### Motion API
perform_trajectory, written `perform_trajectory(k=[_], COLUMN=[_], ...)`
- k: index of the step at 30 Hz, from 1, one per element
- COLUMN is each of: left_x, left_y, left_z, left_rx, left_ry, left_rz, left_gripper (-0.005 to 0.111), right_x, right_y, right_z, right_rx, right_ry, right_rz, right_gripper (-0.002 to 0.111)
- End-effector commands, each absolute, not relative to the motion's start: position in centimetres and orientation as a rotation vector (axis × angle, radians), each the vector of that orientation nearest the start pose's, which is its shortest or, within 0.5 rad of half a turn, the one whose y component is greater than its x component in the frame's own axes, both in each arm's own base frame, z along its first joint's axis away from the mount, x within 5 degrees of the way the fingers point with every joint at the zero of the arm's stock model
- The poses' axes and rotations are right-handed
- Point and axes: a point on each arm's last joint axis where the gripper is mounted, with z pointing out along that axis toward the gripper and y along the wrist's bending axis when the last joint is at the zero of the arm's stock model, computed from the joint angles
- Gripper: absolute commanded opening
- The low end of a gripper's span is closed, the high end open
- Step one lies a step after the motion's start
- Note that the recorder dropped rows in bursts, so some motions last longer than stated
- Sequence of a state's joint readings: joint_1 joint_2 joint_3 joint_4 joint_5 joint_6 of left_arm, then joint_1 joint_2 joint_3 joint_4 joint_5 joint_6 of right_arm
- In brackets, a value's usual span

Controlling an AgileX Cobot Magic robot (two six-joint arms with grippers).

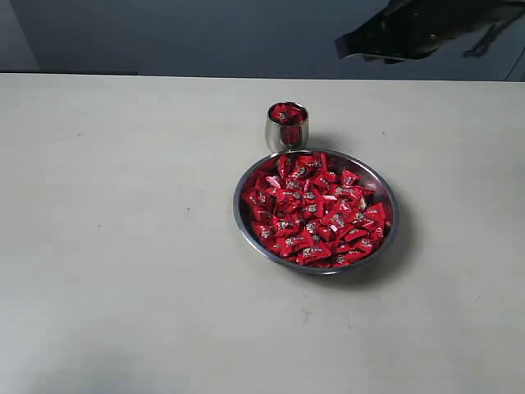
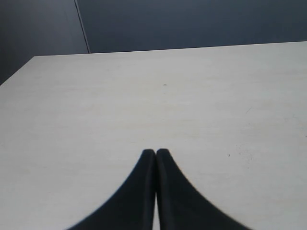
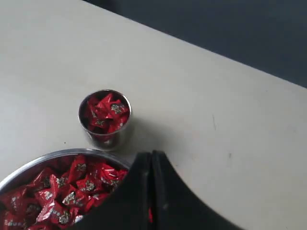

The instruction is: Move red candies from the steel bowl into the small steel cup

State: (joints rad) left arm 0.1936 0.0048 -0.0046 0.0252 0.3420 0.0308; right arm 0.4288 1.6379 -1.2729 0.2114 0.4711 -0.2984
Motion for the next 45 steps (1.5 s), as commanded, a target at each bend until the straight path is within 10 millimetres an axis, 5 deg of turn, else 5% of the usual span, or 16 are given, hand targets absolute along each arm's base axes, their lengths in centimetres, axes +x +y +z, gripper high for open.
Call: perform_trajectory(k=[1, 9, 17, 27, 35, 45], left_x=[5.3, 5.3, 5.3, 5.3, 5.3, 5.3], left_y=[1.1, 1.1, 1.1, 1.1, 1.1, 1.1], left_z=[18.3, 18.3, 18.3, 18.3, 18.3, 18.3], left_rx=[-0.126, -0.126, -0.126, -0.126, -0.126, -0.126], left_ry=[1.817, 1.817, 1.817, 1.817, 1.817, 1.817], left_rz=[0.179, 0.179, 0.179, 0.179, 0.179, 0.179], left_gripper=[0.0, 0.0, 0.0, 0.0, 0.0, 0.0], right_x=[29.3, 23.2, 18.3, 13.8, 13.5, 10.4], right_y=[14.0, 10.8, 8.5, 6.7, 5.6, 1.2], right_z=[31.8, 35.5, 38.9, 40.6, 40.4, 37.7], right_rx=[-0.611, -0.659, -0.449, -0.425, -0.461, -0.157], right_ry=[2.142, 2.031, 2.025, 2.016, 2.025, 1.981], right_rz=[0.282, 0.19, 0.297, 0.348, 0.189, 0.046], right_gripper=[0.0, 0.0, 0.0, 0.0, 0.0, 0.0])
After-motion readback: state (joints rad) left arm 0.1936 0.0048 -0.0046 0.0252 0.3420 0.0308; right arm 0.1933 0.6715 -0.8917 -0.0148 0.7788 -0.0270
